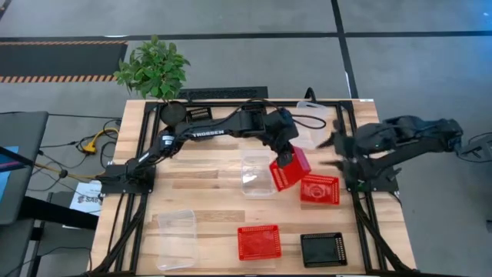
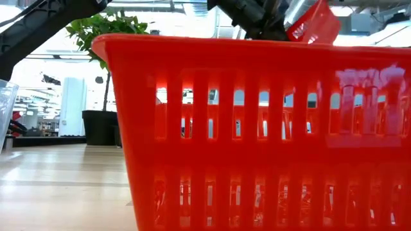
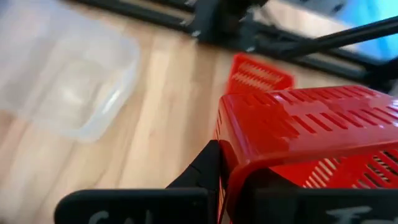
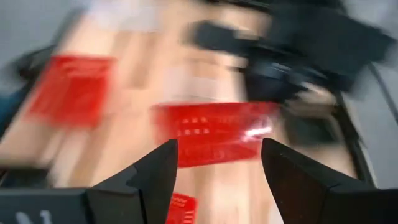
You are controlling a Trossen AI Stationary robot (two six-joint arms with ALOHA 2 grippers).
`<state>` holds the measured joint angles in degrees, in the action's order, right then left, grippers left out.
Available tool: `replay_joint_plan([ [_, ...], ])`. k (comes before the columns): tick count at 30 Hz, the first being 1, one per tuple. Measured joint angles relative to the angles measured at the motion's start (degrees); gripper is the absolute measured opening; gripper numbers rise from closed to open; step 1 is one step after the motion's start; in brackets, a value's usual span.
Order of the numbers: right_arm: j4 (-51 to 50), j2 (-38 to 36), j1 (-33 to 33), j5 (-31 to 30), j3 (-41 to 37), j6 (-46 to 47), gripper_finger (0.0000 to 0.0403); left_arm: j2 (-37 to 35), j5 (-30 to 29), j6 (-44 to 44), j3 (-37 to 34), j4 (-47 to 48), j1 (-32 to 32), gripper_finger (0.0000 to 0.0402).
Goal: Stack baskets by color
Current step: Stack the top left red bin on top of the top right red bin
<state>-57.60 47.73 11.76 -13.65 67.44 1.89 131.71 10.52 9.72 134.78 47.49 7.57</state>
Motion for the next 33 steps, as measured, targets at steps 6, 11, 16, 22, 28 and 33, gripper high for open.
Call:
replay_joint_plan([
  [6,-0.9,5.7,-0.9,-3.4,3.6,18.8,0.0255,-0.8,-5.2,-1.8,0.2,5.5,0.0,0.0000],
  [11,-0.6,10.4,-0.9,-5.3,3.9,25.8,0.0255,-1.1,-7.4,-4.3,0.2,7.7,-0.1,0.0000],
  [16,0.1,15.7,-0.9,-9.3,3.9,31.0,0.0255,-1.1,-7.4,-5.4,0.2,10.1,-0.3,0.0000],
  [22,3.2,20.8,-0.1,-10.6,3.9,35.6,0.0255,-1.1,-8.0,-6.8,0.2,12.5,-0.3,0.0000],
  [28,7.6,25.3,0.7,-12.7,3.9,37.5,0.0255,-1.1,-8.2,-9.0,0.2,13.8,-0.3,0.0000],
  [33,6.6,30.2,0.6,-14.6,3.8,40.9,0.0255,-1.1,-8.2,-10.6,0.2,14.1,-0.3,0.0000],
])
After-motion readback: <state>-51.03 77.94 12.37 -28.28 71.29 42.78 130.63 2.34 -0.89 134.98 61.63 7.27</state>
